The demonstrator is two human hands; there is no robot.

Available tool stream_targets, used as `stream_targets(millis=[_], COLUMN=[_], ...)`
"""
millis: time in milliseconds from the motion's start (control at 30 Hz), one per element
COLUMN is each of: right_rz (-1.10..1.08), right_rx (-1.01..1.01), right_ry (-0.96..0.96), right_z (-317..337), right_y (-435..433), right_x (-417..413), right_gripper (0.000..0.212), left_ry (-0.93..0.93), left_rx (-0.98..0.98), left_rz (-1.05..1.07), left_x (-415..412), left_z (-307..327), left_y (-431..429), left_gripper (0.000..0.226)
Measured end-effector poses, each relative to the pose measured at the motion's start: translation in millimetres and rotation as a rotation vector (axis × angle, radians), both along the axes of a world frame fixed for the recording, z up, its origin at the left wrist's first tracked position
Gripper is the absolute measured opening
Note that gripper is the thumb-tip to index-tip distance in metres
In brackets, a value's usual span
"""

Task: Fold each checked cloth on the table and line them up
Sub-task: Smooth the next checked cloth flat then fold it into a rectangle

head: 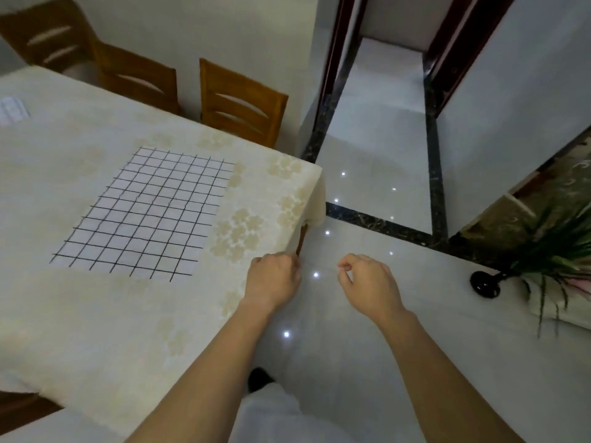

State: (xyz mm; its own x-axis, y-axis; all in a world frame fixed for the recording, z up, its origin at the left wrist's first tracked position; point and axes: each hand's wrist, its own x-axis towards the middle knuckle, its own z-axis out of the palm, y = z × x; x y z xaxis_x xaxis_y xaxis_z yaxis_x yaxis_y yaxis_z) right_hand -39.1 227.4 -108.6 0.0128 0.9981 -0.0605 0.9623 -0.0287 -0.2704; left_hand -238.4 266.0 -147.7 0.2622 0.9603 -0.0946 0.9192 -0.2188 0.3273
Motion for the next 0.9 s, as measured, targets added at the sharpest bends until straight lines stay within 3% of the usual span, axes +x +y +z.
stream_targets(millis=[233, 367, 633, 900], right_rz=[0.044, 0.192, 0.574, 1.011], right_rx=[0.049, -0.048, -0.177, -0.184], right_ry=[0.025, 0.067, 0.147, -0.09], right_z=[16, -4, -49, -104], right_y=[122, 162, 257, 327], right_x=[-19, -61, -155, -202], right_gripper=[0.022, 0.026, 0.039, 0.067], left_ry=[-0.033, 0.01, -0.005, -0.043], left_rx=[0.014, -0.063, -0.377, -0.511], left_rz=[0.093, 0.215, 0.649, 1.012], left_x=[-19, -62, -139, -125], left_z=[21, 13, -40, -86], left_y=[110, 124, 123, 143], left_gripper=[0.03, 0.034, 0.074, 0.077])
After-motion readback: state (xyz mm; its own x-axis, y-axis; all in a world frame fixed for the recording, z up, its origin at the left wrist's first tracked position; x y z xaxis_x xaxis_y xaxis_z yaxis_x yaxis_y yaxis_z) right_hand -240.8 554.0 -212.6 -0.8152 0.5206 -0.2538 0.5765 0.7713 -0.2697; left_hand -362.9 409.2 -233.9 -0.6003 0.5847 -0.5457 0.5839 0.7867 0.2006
